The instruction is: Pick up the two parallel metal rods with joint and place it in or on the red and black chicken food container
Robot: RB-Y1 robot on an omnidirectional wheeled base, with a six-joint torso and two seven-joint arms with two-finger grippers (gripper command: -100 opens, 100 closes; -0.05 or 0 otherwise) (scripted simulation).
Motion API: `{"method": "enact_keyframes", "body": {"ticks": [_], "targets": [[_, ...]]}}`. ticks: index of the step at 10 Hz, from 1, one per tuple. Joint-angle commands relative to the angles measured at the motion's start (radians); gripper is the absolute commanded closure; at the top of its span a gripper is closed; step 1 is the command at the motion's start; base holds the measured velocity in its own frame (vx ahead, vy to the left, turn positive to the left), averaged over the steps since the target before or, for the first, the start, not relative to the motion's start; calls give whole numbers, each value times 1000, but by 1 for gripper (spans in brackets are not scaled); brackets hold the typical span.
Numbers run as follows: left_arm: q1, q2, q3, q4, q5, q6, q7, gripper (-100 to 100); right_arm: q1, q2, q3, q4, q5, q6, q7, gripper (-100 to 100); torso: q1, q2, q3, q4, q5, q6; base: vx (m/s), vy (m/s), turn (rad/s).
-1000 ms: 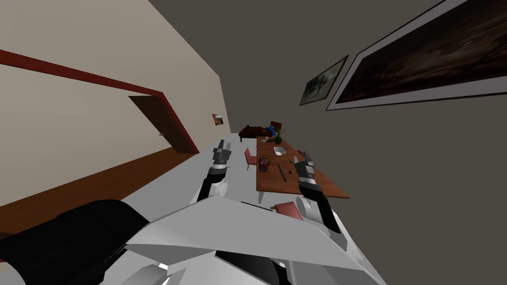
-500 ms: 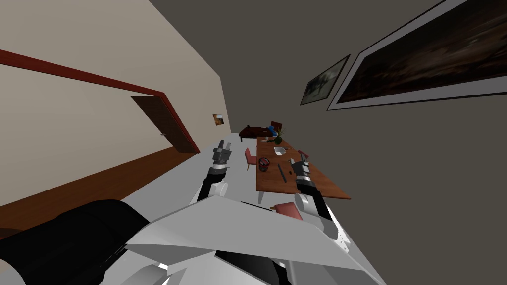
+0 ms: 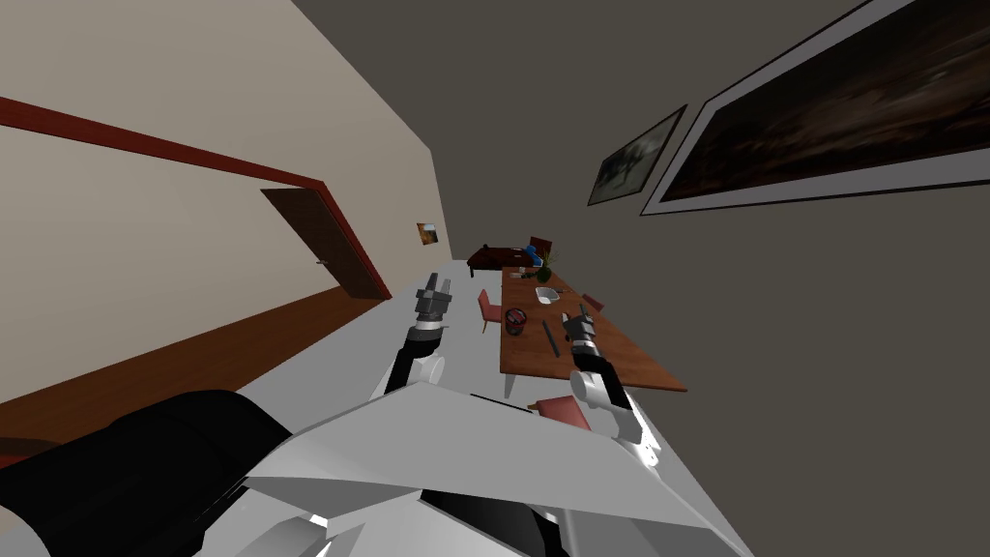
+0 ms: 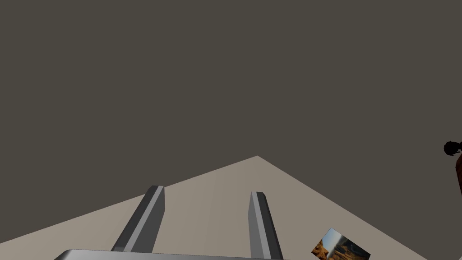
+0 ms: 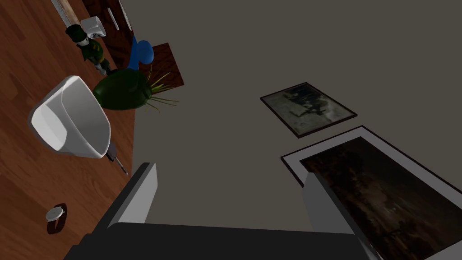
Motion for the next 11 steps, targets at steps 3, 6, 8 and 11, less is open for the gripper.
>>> {"method": "enact_keyframes", "body": {"ticks": [3, 6, 8, 11], "targets": [[0, 0, 0, 0, 0, 0, 0, 0, -43, -9, -6, 91, -40, 26, -33, -100, 0, 0, 0, 0, 0, 0, 0, -4, 11], [0, 0, 0, 0, 0, 0, 0, 0, -116, -16, -13, 194, -109, 80, -87, -100, 0, 0, 0, 0, 0, 0, 0, -8, 16], [0, 0, 0, 0, 0, 0, 0, 0, -154, -19, -17, 249, -144, 107, -115, -100, 0, 0, 0, 0, 0, 0, 1, -9, 15], [0, 0, 0, 0, 0, 0, 0, 0, -191, -24, -21, 324, -179, 134, -142, -100, 0, 0, 0, 0, 0, 0, 0, -5, 8]]}}
